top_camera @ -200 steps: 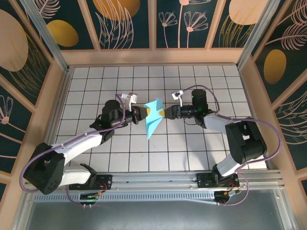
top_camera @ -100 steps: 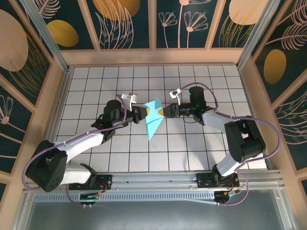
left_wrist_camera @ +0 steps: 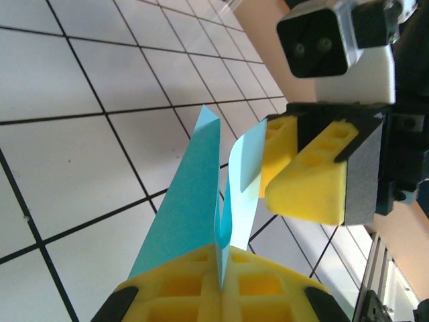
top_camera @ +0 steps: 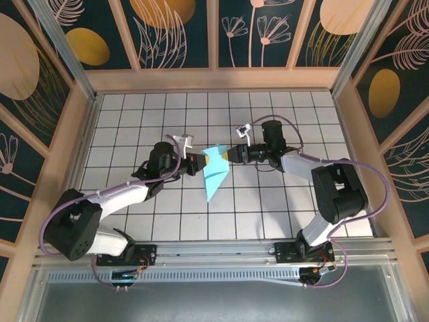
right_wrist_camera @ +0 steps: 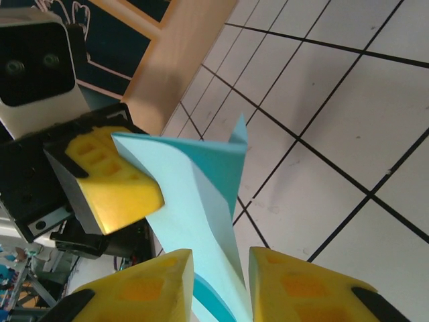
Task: Fold a paper plane with a square sheet of paper (fold left side to right side)
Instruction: Fold the wing for the fifth time at the center of the table.
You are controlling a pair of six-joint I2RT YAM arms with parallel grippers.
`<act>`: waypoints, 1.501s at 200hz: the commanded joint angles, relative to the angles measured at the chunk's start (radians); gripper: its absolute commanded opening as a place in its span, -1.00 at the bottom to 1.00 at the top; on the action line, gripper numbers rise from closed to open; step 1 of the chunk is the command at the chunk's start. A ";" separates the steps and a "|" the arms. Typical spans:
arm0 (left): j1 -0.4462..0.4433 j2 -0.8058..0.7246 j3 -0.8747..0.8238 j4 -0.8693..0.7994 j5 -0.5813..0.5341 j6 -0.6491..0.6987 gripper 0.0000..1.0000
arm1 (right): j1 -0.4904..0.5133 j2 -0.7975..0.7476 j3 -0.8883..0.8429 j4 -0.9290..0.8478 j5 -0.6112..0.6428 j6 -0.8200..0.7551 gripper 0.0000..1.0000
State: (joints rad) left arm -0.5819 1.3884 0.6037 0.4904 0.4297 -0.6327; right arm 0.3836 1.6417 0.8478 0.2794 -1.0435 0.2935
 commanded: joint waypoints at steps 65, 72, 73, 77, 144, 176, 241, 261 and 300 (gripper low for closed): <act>0.000 0.055 -0.026 0.000 -0.083 0.005 -0.19 | 0.004 0.089 0.044 -0.082 0.123 -0.003 -1.00; 0.000 0.053 -0.023 -0.025 -0.117 0.011 -0.06 | 0.004 0.101 0.045 -0.088 0.136 0.006 -1.00; 0.000 0.052 -0.023 -0.029 -0.122 0.012 -0.05 | 0.004 0.103 0.045 -0.088 0.137 0.007 -1.00; 0.000 0.050 -0.019 -0.048 -0.143 0.016 0.00 | 0.003 0.110 0.047 -0.088 0.142 0.014 -1.00; -0.019 -0.060 0.035 -0.292 -0.309 0.172 -0.01 | 0.002 0.179 0.117 -0.209 0.240 0.172 -1.00; -0.107 -0.092 0.055 -0.379 -0.361 0.231 -0.04 | 0.000 0.178 0.149 -0.277 0.265 0.226 -1.00; -0.345 0.017 0.199 -0.552 -0.593 0.275 0.03 | -0.009 0.209 0.206 -0.338 0.266 0.268 -1.00; -0.405 0.103 0.277 -0.620 -0.662 0.272 0.09 | -0.008 0.210 0.206 -0.333 0.273 0.278 -1.00; -0.487 0.268 0.397 -0.697 -0.768 0.259 0.13 | -0.010 0.215 0.211 -0.336 0.283 0.283 -1.00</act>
State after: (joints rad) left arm -1.0359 1.5795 0.9360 -0.0967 -0.2237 -0.3794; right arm 0.3794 1.8359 1.0317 -0.0349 -0.7765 0.5610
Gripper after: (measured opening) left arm 0.559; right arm 0.049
